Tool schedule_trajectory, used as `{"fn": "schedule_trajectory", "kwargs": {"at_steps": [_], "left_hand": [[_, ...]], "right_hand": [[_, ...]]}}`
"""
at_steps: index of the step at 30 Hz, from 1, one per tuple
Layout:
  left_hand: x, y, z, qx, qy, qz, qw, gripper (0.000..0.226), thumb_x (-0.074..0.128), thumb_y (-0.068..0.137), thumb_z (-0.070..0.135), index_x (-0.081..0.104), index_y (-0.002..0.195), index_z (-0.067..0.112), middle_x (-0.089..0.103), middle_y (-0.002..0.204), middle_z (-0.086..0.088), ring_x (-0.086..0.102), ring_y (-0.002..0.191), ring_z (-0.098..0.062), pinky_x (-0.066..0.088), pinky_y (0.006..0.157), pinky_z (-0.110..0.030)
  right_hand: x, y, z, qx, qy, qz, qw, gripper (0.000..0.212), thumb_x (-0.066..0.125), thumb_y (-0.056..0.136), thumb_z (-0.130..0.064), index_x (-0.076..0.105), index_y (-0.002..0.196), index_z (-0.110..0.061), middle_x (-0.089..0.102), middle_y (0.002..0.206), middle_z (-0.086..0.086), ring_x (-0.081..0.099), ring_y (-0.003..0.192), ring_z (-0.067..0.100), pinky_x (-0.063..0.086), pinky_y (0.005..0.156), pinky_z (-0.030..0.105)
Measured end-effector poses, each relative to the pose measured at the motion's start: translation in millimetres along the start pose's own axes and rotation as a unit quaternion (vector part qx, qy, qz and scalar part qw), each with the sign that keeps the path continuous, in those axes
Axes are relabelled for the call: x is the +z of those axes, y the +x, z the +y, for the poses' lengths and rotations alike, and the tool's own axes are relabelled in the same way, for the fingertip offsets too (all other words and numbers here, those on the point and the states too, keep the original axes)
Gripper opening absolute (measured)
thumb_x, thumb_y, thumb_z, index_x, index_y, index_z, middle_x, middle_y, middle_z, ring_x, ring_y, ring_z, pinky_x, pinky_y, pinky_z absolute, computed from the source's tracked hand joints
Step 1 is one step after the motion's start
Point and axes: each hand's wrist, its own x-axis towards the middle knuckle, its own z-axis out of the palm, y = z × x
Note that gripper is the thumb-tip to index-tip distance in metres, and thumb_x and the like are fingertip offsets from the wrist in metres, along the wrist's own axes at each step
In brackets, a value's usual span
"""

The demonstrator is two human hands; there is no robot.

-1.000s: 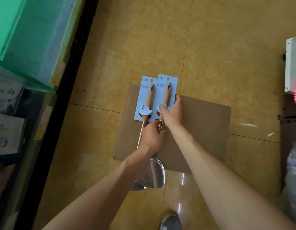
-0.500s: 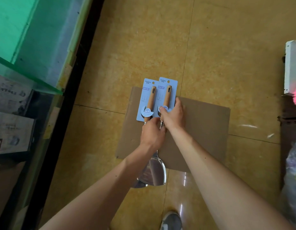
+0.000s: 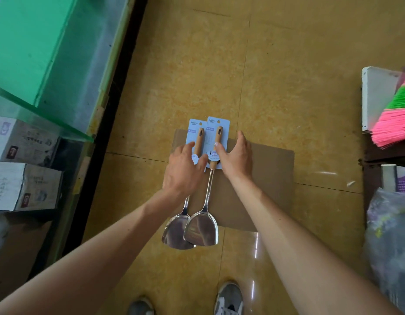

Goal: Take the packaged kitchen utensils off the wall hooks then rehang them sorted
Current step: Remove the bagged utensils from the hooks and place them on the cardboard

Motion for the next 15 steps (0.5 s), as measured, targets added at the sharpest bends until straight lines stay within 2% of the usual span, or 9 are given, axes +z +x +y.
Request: {"fn": "schedule_trajectory", "kwargs": {"at_steps": [7, 12, 15], "left_hand": [[-34.5, -36.2, 45.2, 0.078, 0.150, -0.011, 0.986, 0.060, 0.044, 0.099, 0.047, 0.034, 0.149, 0.016, 0.042, 0.147, -0.007, 0.040, 0.131, -0.029, 0.032, 0.107, -0.038], [-49.3, -66.2, 87.9, 0.138, 0.211, -0.012, 0.968, 0.059, 0.045, 0.098, 0.048, 0.035, 0.148, 0.017, 0.041, 0.148, -0.005, 0.038, 0.133, -0.029, 0.030, 0.110, -0.039], [-50.8, -87.5, 118.6, 0.189, 0.251, -0.010, 0.949, 0.060, 0.048, 0.095, 0.049, 0.039, 0.145, 0.017, 0.044, 0.143, -0.007, 0.037, 0.133, -0.029, 0.027, 0.111, -0.040]], "right_hand": [[-75.0, -31.9, -11.1, -0.058, -0.062, 0.034, 0.996, 0.076, 0.059, 0.095, -0.044, 0.028, 0.154, -0.008, 0.036, 0.154, 0.015, 0.033, 0.142, 0.031, 0.026, 0.113, 0.041], [-149.0, -64.6, -1.8, -0.055, -0.099, 0.085, 0.990, 0.076, 0.057, 0.096, -0.047, 0.028, 0.154, -0.009, 0.033, 0.155, 0.018, 0.033, 0.142, 0.034, 0.023, 0.115, 0.043], [-191.2, -93.9, 6.0, -0.046, -0.125, 0.125, 0.983, 0.075, 0.058, 0.095, -0.050, 0.032, 0.153, -0.009, 0.036, 0.154, 0.019, 0.035, 0.140, 0.036, 0.025, 0.116, 0.049]]}}
